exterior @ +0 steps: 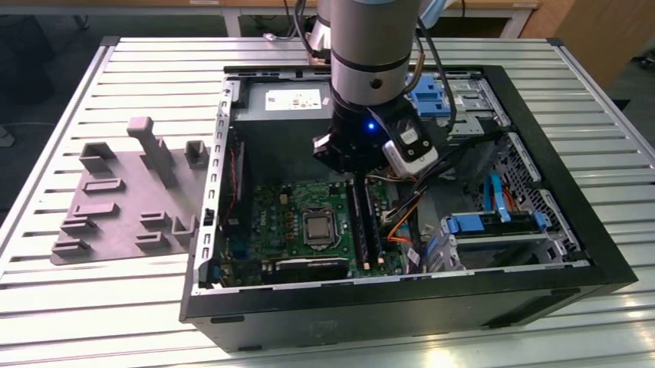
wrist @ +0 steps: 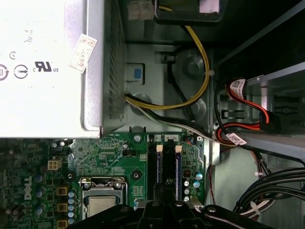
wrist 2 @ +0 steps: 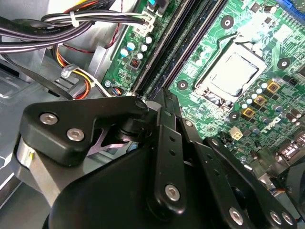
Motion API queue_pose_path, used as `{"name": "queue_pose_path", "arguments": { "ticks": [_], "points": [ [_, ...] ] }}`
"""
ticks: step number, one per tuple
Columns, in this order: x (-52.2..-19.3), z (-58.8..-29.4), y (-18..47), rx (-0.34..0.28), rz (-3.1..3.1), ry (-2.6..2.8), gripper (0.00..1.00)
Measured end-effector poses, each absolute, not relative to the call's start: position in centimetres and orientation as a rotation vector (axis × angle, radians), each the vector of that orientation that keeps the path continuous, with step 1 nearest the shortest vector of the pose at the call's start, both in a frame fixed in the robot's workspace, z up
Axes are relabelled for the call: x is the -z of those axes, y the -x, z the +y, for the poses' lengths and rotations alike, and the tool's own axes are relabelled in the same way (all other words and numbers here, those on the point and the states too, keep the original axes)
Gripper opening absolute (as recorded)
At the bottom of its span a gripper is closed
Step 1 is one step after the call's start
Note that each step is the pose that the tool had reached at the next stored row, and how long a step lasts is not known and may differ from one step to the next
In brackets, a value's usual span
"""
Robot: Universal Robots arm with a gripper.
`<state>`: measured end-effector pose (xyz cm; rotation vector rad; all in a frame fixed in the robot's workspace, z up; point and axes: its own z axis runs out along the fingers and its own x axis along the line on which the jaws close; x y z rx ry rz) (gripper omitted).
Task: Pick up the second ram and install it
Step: 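Press down the second ram until it locks into place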
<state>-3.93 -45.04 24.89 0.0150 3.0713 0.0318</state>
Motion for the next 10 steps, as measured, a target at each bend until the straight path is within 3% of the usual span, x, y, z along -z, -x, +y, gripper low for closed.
{"name": "queue_pose_path", "arguments": {
  "ticks": [10],
  "points": [
    [-24.9, -45.18, 3.93, -0.02, 3.071, -0.015, 0.11]
  ]
}}
